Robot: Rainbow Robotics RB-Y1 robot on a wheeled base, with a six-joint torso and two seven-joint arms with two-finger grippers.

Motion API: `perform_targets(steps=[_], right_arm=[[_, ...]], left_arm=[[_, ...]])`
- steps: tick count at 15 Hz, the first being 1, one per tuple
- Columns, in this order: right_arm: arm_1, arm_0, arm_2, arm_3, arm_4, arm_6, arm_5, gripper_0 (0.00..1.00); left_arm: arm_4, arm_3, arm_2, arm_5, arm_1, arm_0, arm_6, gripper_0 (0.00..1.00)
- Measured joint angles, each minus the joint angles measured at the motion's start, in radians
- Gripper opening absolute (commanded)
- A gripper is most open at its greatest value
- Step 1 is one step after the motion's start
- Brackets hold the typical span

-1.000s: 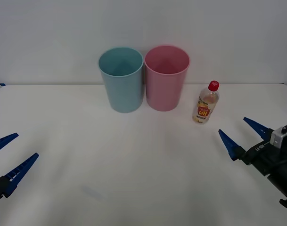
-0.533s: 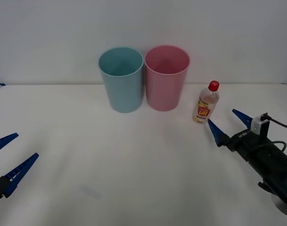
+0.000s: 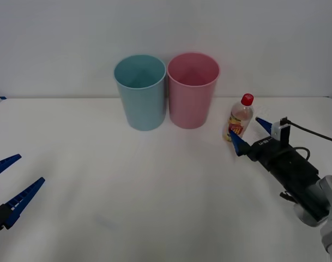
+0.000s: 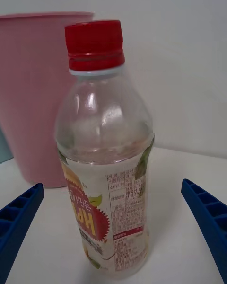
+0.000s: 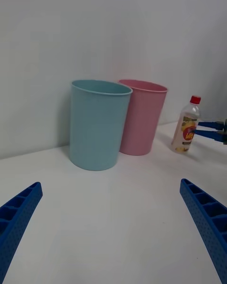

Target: Grasp the object on the table and drop it into the matching bin: aluminum can to the light blue bin, PET bottle to the pink bin.

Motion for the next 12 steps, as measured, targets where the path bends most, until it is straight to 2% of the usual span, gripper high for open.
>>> perform_targets(steps=[7,11,12], right_arm=[[0.022,-0.156,0.011,0.182,0.000,0.053,0.053,1.00],[0.028,-0.177,0.012,0.203,0.000,0.080,0.069,1.00],[0.028,-0.177,0.012,0.203,0.000,0.085,0.069,0.89]], left_arm=[[0.000,0.000,0.000,0.000,0.000,0.000,0.000,1.00],[0.000,0.000,0.000,0.000,0.000,0.000,0.000,1.00],[0.000,0.000,0.000,0.000,0.000,0.000,0.000,1.00]])
